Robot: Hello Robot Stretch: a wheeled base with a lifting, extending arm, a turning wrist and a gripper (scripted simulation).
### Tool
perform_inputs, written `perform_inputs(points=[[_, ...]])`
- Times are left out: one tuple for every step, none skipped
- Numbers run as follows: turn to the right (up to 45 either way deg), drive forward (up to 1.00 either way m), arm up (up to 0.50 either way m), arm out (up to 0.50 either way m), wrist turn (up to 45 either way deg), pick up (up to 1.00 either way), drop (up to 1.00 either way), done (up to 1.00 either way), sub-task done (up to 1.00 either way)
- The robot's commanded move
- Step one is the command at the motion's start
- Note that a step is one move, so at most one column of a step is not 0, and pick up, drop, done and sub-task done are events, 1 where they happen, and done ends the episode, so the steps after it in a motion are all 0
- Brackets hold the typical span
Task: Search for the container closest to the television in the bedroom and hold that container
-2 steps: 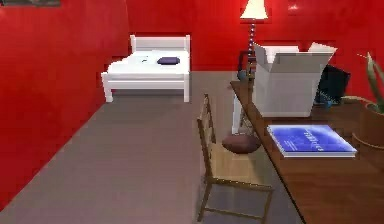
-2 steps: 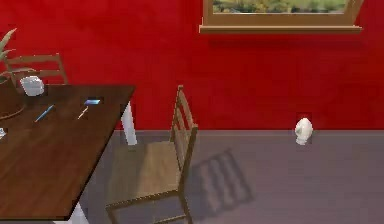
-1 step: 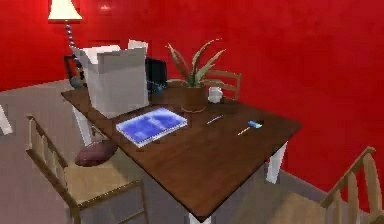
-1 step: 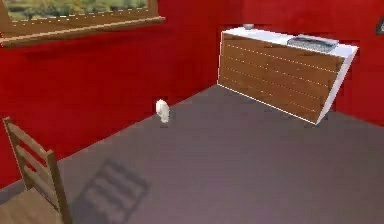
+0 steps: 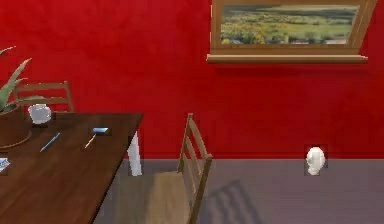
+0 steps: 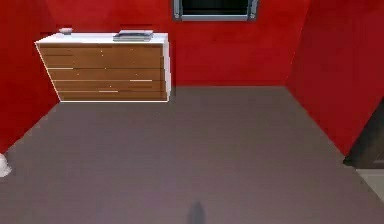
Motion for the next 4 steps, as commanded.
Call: perform_inputs(points=[[39.0,0.0,0.0,0.0,0.0,0.0,0.0,0.0,0.0],[0.0,0.7,0.0,0.0,0.0,0.0,0.0,0.0,0.0],[-45.0,0.0,0.0,0.0,0.0,0.0,0.0,0.0,0.0],[0.0,0.7,0.0,0.0,0.0,0.0,0.0,0.0,0.0]])
